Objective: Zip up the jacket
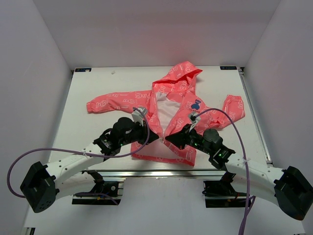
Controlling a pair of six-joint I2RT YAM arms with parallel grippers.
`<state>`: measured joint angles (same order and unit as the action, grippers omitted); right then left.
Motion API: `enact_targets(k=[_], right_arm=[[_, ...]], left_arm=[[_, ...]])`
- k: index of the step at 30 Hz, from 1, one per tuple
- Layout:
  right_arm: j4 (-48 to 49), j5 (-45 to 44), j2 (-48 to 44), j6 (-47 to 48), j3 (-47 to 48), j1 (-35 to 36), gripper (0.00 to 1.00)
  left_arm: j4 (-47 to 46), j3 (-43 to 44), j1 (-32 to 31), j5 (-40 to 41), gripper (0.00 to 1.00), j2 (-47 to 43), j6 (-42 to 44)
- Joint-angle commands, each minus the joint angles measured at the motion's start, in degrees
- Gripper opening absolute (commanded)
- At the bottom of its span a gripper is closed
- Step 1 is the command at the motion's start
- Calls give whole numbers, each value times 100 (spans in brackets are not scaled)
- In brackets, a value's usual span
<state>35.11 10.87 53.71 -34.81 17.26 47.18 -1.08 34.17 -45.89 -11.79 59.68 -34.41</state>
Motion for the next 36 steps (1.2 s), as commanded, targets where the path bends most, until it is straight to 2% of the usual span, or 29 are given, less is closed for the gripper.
enact_targets(k=[1, 27, 36], right_arm=[[373, 2, -28, -87, 138, -51, 0], [409, 380, 16, -35, 190, -165, 0], [558, 389, 69, -26, 261, -183, 0]], left_arm=[[-234, -60, -8, -148, 0, -176, -92], [-235, -77, -17, 89, 0, -422, -171], [-287, -77, -8, -69, 0, -352, -153]])
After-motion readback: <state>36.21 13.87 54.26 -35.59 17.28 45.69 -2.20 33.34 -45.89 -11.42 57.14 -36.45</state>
